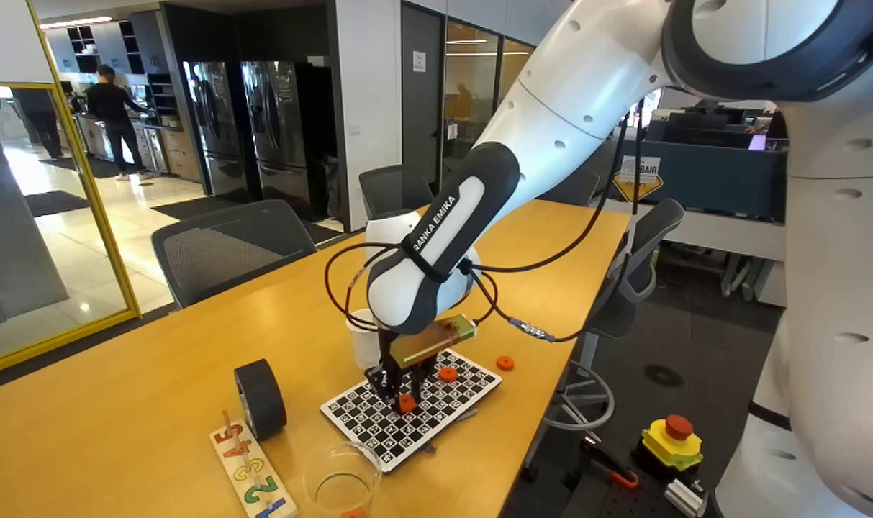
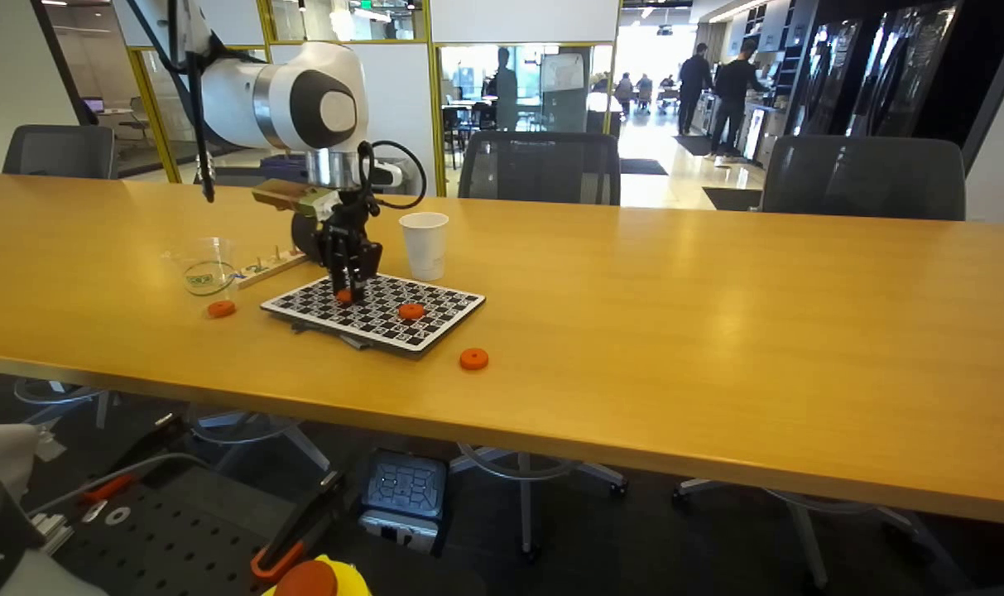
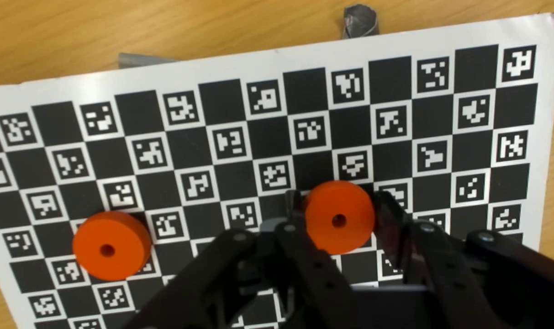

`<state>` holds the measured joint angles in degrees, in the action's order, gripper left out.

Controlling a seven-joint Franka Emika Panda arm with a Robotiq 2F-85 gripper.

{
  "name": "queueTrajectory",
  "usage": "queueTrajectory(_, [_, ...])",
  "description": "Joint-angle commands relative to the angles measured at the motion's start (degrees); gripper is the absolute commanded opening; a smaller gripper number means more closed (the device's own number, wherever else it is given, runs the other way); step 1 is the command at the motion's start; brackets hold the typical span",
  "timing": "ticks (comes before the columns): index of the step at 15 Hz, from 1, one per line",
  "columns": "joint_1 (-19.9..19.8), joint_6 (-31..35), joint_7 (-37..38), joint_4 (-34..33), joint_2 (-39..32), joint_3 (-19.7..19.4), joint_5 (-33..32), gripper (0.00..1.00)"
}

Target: Pick up the blue and yellow objects from the table and put them in the cups

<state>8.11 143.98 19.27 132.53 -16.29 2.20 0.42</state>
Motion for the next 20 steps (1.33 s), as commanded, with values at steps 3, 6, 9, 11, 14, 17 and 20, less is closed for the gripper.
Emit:
queueTrajectory(3, [0.0,-0.33,-1.92,1.53,5.09,1.36,1.59,0.17])
queueTrajectory(6, [1.04,-0.38,-1.8,2.93,8.03,3.17,1.6,0.17])
queueTrajectory(9, [2.88,0.36,0.35,5.18,11.55,5.19,0.23,0.17])
queueTrajectory(11, [4.1,0.17,0.86,6.93,14.4,6.95,0.88,0.17])
queueTrajectory(14, [6.35,1.13,4.85,9.66,18.31,9.54,-1.22,0.17])
queueTrajectory(17, [7.82,0.95,7.92,11.23,21.33,12.42,-2.12,0.17])
queueTrajectory(20, [8.88,0.49,9.88,11.97,22.99,15.19,-2.5,0.17])
